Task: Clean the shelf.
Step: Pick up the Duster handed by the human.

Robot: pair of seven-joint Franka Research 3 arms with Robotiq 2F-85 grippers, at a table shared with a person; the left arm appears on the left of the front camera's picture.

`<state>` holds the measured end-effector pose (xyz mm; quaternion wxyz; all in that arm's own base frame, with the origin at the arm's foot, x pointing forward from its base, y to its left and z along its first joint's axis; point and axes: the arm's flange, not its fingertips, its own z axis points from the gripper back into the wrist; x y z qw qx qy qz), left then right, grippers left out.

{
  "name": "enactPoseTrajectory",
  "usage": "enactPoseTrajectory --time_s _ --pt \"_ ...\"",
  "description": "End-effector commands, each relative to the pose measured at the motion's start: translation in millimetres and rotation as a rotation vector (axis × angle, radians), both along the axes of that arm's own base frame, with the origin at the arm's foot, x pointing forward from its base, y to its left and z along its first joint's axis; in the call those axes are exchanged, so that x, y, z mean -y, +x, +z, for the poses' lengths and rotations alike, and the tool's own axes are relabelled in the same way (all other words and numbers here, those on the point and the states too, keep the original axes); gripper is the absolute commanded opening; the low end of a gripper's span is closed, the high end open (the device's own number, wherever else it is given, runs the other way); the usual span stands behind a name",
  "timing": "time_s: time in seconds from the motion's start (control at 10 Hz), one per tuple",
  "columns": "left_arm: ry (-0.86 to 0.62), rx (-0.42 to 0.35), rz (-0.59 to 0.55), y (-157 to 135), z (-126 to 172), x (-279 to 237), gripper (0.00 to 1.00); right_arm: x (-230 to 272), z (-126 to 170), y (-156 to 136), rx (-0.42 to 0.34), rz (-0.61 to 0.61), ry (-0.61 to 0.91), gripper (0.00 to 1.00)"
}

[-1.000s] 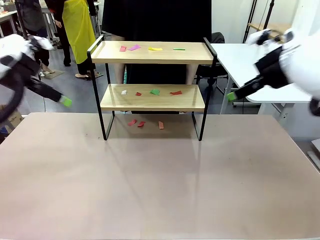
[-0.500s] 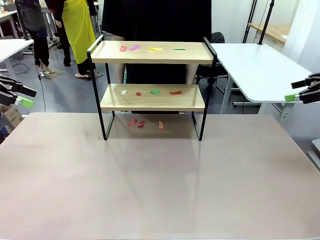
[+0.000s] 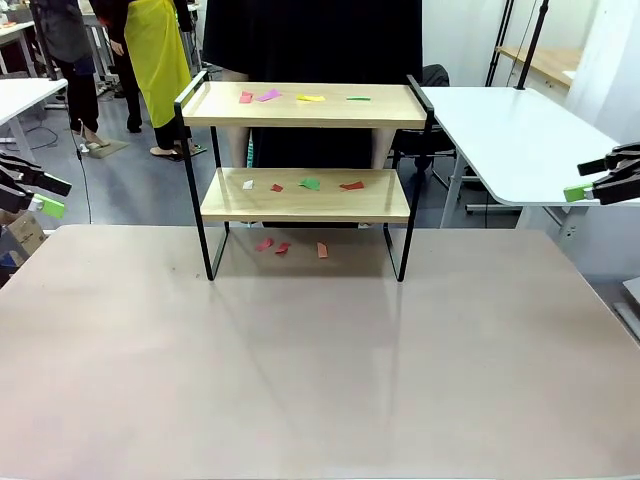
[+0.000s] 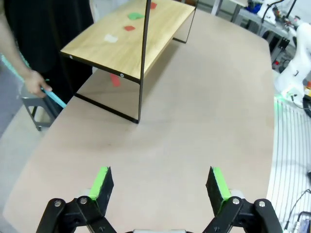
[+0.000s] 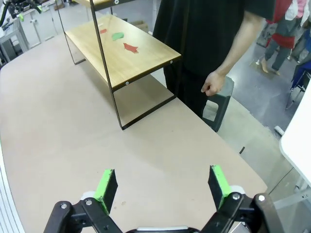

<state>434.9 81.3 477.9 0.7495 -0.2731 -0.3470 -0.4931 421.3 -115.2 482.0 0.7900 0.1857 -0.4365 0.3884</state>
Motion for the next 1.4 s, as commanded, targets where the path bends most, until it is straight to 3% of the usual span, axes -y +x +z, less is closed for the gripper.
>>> enactPoseTrajectory --time_s 0.0,0.1,0.3,0.7,1.0,1.3 --pt "-0.007 -0.001 -0.001 2.4 -3.7 0.4 1.00 3.4 -2.5 0.9 0.006 0.005 0.005 1.00" --pt "-0.066 0.029 0.025 25.3 -7.8 -19.5 1.00 18.9 0.4 21.7 0.026 -0.008 0.049 1.00" --pt "-0.225 0.039 -0.069 48.0 -22.0 -49.1 1.00 49.5 -4.5 52.0 0.116 0.074 0.125 1.00" --pt "-0.366 0.208 -0.139 83.9 -54.4 -88.6 1.00 84.4 -42.1 94.5 0.176 0.156 0.242 1.00" --pt "-0.455 0.254 -0.205 103.5 -78.4 -103.5 1.00 109.1 -65.1 108.7 0.237 0.163 0.287 1.00" --pt "-0.473 0.259 -0.241 105.3 -88.2 -104.5 1.00 113.6 -77.5 111.8 0.236 0.149 0.317 1.00"
